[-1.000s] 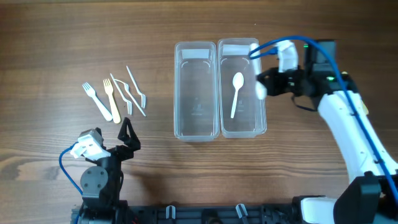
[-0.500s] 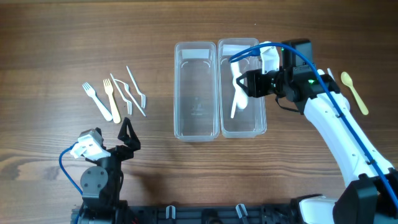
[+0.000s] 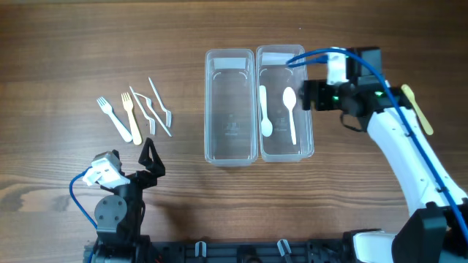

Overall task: Pack container
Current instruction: 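Place the white knife into the right container and open the gripper, then grasp the next white spoon with the right gripper and lift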

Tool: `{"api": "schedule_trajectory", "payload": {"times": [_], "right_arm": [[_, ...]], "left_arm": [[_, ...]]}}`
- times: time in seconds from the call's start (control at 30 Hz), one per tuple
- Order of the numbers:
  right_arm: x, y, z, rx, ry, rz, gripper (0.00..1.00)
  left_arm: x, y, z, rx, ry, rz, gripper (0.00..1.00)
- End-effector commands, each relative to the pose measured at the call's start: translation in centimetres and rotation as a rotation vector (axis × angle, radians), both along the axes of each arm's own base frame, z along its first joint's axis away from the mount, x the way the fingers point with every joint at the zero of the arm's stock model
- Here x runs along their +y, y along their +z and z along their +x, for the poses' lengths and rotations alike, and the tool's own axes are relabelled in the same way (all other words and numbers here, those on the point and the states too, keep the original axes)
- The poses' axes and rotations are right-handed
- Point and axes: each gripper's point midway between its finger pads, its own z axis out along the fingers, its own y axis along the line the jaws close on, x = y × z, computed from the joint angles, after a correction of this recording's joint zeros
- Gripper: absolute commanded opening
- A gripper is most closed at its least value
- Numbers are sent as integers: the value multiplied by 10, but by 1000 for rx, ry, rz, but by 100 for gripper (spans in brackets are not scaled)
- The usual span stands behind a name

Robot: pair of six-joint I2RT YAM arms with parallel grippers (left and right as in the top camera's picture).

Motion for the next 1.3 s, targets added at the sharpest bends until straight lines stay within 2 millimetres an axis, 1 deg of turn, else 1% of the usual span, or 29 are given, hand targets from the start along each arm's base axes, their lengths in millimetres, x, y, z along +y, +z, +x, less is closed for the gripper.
{"api": "schedule_trajectory", "payload": {"times": [0.0, 0.03, 0.07, 0.13, 0.17, 0.2, 0.3, 0.4, 0.43, 0.47, 0.63, 0.77, 0.93, 1.1, 1.27], "right_arm": [[-75, -4, -5, 20, -210, -249, 85], [-85, -4, -5, 21, -232, -267, 82], [-90, -3, -5, 20, -237, -271, 79], [-101, -2, -5, 13, -267, -270, 68], [-105, -2, -4, 9, -277, -270, 65], [-109, -2, -3, 5, -285, -272, 65], [-122, -6, 0, 7, -287, -290, 65], [-132, -18, 2, 30, -301, -295, 67], [-135, -24, 3, 39, -306, -293, 70], [-140, -37, 6, 63, -314, -294, 77], [-151, -71, 15, 106, -304, -310, 78], [-158, -91, 17, 133, -315, -305, 78], [-163, -106, 19, 150, -305, -314, 78], [-170, -111, 17, 162, -321, -310, 78], [-171, -119, 14, 178, -322, -277, 78]], "left_arm": [[1, -1, 0, -1, -3, 18, 100], [1, -1, 0, -1, -3, 18, 100], [1, -1, 0, -1, -3, 18, 100], [1, -1, 0, -1, -3, 18, 100], [1, -1, 0, -1, -3, 18, 100], [1, -1, 0, 0, -3, 18, 100], [1, -1, 0, -1, -3, 18, 100], [1, -1, 0, -1, -3, 18, 100], [1, -1, 0, -1, -3, 18, 100], [1, -1, 0, -1, -3, 18, 100], [1, -1, 0, -1, -3, 18, 100], [1, -1, 0, -1, -3, 18, 100], [1, -1, 0, -1, -3, 18, 100], [1, -1, 0, -1, -3, 18, 100], [1, -1, 0, 0, -3, 18, 100]]}}
